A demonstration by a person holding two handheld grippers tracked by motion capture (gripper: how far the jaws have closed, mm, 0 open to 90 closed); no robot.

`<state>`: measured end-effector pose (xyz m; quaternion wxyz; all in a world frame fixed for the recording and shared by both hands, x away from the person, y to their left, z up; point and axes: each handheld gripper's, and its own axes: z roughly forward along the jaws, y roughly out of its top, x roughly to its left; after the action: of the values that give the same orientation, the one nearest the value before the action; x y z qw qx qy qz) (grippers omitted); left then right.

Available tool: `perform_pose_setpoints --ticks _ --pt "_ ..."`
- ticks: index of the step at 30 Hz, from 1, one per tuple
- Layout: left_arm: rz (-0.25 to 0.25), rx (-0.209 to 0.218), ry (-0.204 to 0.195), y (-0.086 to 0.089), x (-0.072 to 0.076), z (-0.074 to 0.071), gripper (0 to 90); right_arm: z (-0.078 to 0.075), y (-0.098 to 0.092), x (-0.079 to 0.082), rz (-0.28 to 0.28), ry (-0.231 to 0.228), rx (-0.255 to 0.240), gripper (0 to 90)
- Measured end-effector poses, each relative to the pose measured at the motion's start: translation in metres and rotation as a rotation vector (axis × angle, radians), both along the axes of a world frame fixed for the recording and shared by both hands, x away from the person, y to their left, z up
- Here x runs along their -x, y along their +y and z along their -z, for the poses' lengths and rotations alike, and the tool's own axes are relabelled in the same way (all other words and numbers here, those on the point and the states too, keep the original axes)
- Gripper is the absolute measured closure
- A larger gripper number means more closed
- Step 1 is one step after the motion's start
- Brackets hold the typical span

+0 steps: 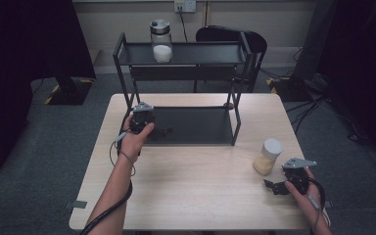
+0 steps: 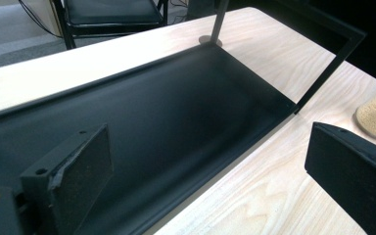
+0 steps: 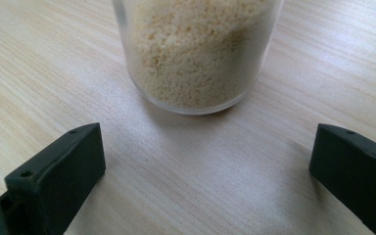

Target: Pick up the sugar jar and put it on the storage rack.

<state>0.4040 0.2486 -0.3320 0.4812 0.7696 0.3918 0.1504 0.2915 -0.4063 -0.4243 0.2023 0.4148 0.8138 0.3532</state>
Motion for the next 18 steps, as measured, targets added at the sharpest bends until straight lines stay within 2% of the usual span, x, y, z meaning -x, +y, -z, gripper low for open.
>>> perform_pose_setpoints --ticks 6,18 --pt "0.003 -0.001 0.006 0.0 0.003 0.009 3.3 0.0 0.0 0.0 0.0 0.0 0.0 0.0" --pt "0.044 -0.024 0.026 -0.006 0.007 0.027 3.3 0.0 0.0 0.0 0.0 0.0 0.0 0.0"
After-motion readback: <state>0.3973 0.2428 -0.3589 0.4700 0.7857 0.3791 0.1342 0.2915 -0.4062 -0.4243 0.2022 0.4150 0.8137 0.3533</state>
